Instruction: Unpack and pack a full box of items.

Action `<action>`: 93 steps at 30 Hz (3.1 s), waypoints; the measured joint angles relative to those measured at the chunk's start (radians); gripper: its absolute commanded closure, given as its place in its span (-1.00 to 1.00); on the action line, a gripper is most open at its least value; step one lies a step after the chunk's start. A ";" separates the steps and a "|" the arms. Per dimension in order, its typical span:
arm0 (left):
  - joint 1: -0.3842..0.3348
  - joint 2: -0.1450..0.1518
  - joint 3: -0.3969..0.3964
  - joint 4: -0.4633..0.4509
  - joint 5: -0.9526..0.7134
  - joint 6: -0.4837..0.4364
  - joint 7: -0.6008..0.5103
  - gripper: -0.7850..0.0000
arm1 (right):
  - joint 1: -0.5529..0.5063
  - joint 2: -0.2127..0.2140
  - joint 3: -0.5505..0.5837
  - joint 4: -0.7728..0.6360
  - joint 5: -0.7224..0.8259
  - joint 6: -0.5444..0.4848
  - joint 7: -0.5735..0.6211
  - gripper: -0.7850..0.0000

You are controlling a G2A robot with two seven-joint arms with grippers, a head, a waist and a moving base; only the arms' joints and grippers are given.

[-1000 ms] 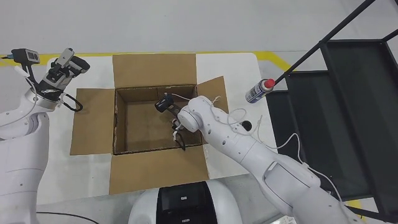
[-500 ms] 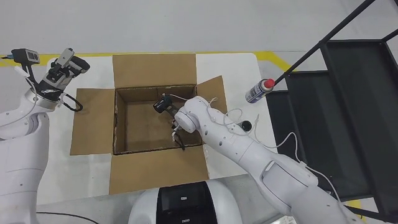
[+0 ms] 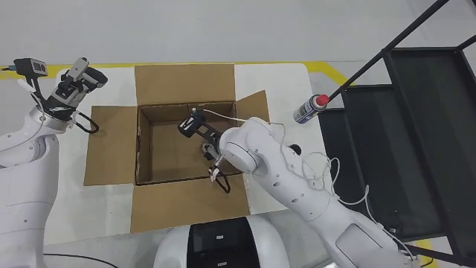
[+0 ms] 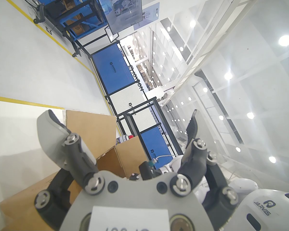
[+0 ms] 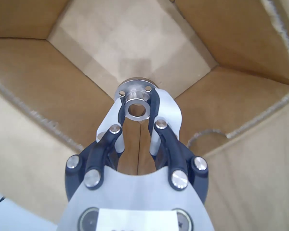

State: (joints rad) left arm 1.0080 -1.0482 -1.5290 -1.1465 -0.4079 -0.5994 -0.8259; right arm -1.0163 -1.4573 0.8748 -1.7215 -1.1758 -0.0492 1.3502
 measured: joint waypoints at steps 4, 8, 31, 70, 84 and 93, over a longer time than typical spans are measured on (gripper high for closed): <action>0.000 0.000 0.000 0.000 0.000 0.000 0.000 -1.00 | -0.044 0.011 0.040 -0.081 0.044 -0.029 -0.011 1.00; 0.000 0.000 0.000 0.000 0.000 0.000 0.000 -1.00 | -0.047 0.011 0.044 -0.084 0.054 -0.032 -0.016 1.00; 0.000 0.000 0.000 0.000 0.000 0.000 0.000 -1.00 | -0.046 0.011 0.043 -0.083 0.053 -0.031 -0.016 1.00; 0.000 0.000 0.000 0.000 0.000 0.000 0.000 -1.00 | -0.766 0.150 0.920 -0.465 0.209 -0.049 0.083 1.00; 0.000 0.000 0.000 0.000 0.000 0.000 0.000 -1.00 | -0.619 0.154 0.751 -0.083 0.006 0.052 -0.119 1.00; 0.000 0.000 0.000 0.000 0.000 0.000 0.000 -1.00 | -0.550 0.154 0.713 0.102 -0.007 0.101 -0.214 1.00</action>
State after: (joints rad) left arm 1.0080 -1.0482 -1.5290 -1.1465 -0.4079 -0.5994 -0.8259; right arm -1.5667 -1.3037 1.5878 -1.6193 -1.1831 0.0514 1.1357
